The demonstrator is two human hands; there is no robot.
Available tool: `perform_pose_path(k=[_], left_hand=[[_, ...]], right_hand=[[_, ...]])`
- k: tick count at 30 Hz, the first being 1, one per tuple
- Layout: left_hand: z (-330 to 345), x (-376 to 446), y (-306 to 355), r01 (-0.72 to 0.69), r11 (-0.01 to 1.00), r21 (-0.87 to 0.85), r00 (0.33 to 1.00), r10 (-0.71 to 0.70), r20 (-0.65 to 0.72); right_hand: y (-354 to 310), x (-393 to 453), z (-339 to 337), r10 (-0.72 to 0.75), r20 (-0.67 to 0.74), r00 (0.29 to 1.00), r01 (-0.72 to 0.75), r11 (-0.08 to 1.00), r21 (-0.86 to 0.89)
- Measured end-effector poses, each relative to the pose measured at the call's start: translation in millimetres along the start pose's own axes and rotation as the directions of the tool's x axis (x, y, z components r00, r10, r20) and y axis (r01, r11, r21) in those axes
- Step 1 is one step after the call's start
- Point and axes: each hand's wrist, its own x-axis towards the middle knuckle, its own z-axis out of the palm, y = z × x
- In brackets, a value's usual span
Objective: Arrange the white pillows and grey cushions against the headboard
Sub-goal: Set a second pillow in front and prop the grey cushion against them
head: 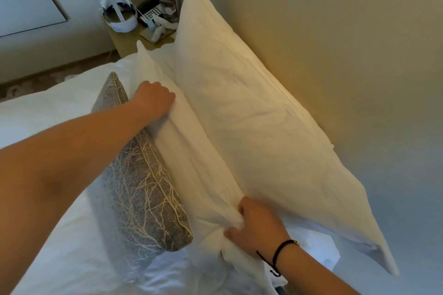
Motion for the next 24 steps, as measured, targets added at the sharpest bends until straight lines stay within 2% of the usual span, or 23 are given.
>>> perform_pose_path(k=[2,4,7,9,13,16,18,21,24], left_hand=[[0.8,-1.8,19.4,-0.155,0.985,-0.072,0.986,0.159,0.047],[-1.6,-5.5,41.6,-0.255,0.941,-0.224,0.952,0.285,0.112],[-9.7,-10.5,68.1,-0.321,0.878,-0.355,0.911,0.389,0.138],[-16.8,-12.9,76.4,-0.362,0.872,-0.330,0.893,0.426,0.147],[-31.0,-15.2,75.5,-0.418,0.892,-0.173,0.887,0.442,0.133],[-39.4,-14.4,72.0,-0.469,0.880,-0.075,0.880,0.473,0.043],[-40.7,-14.3,69.9,-0.483,0.869,-0.101,0.872,0.488,0.027],[-38.8,-15.3,67.1,-0.413,0.876,-0.249,0.890,0.447,0.095],[-34.4,-12.6,64.6,-0.357,0.875,-0.326,0.900,0.416,0.131]], right_hand=[[10.0,-11.9,-2.5,0.046,0.099,0.994,-0.053,0.996,0.069],[13.6,-26.1,-4.5,0.076,0.151,0.986,-0.109,0.967,0.229],[16.0,-36.0,-3.9,0.226,0.114,0.967,-0.252,0.810,0.529],[20.7,-37.0,0.2,0.300,0.087,0.950,-0.291,0.749,0.595],[25.2,-44.4,2.6,0.246,-0.072,0.967,-0.158,0.794,0.587],[30.1,-51.2,-4.0,0.203,-0.201,0.958,-0.066,0.841,0.538],[36.8,-53.2,-8.0,0.193,-0.257,0.947,-0.055,0.885,0.462],[47.4,-54.2,-9.6,0.181,-0.331,0.926,-0.048,0.928,0.371],[53.0,-52.1,-1.2,0.166,-0.316,0.934,-0.061,0.946,0.319]])
